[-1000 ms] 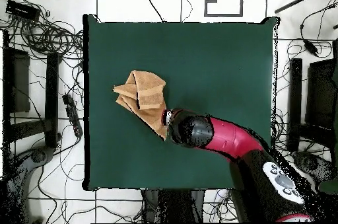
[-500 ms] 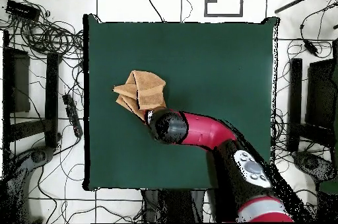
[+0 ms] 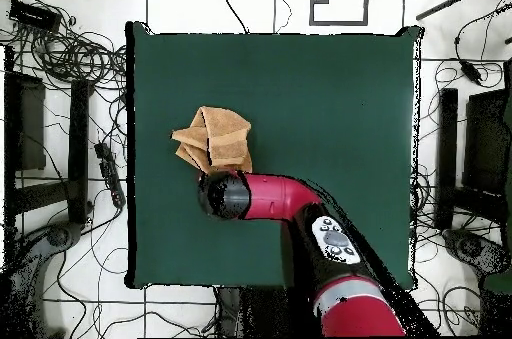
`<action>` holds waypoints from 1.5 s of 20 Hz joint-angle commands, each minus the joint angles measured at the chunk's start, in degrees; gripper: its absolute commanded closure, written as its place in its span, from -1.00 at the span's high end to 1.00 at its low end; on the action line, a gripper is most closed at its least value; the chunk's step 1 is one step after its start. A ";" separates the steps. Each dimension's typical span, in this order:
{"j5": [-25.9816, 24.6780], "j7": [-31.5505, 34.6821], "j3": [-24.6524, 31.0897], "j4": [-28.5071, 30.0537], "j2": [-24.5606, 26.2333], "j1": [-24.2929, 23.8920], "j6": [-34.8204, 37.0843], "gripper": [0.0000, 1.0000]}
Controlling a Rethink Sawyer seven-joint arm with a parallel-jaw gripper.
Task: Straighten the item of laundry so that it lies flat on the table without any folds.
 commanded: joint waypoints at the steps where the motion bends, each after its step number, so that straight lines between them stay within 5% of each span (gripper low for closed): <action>1: -6.19 1.20 -2.25 -0.70 1.66 -7.65 -3.03 1.00; 17: -26.45 -8.59 4.12 -1.18 -4.88 -25.25 2.78 1.00; 30: -42.23 -14.87 8.31 -11.49 0.78 -36.21 2.43 1.00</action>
